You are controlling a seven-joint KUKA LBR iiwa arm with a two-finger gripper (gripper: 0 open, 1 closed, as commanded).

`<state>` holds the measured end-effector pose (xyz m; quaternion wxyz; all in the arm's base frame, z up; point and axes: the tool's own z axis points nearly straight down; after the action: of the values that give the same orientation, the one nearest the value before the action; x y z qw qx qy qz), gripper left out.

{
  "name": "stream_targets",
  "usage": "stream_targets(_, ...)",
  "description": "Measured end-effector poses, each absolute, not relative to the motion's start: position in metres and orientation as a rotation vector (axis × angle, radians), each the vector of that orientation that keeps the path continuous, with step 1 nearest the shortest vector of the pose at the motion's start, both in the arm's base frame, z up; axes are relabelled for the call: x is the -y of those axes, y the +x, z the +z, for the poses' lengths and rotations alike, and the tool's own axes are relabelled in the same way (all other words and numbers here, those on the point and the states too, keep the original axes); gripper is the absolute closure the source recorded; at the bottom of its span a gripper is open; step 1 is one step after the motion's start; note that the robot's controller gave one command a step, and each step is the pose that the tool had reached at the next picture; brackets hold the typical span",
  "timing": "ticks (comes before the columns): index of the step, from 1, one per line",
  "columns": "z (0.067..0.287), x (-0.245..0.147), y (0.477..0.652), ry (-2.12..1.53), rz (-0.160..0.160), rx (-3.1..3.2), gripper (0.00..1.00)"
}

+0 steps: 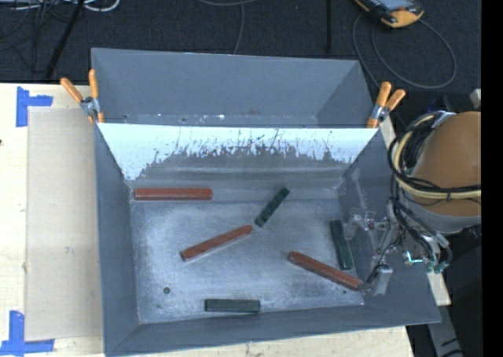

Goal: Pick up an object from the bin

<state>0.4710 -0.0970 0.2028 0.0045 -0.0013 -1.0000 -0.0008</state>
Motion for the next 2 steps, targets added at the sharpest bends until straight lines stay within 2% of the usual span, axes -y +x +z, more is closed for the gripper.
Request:
stream_targets(1, 0.206, 0.097, 0.473, 0.002, -0.001, 3.140, 0.00)
stream_targets(2, 0.158, 0.117, 0.487, -0.031, 0.002, 3.149, 0.00)
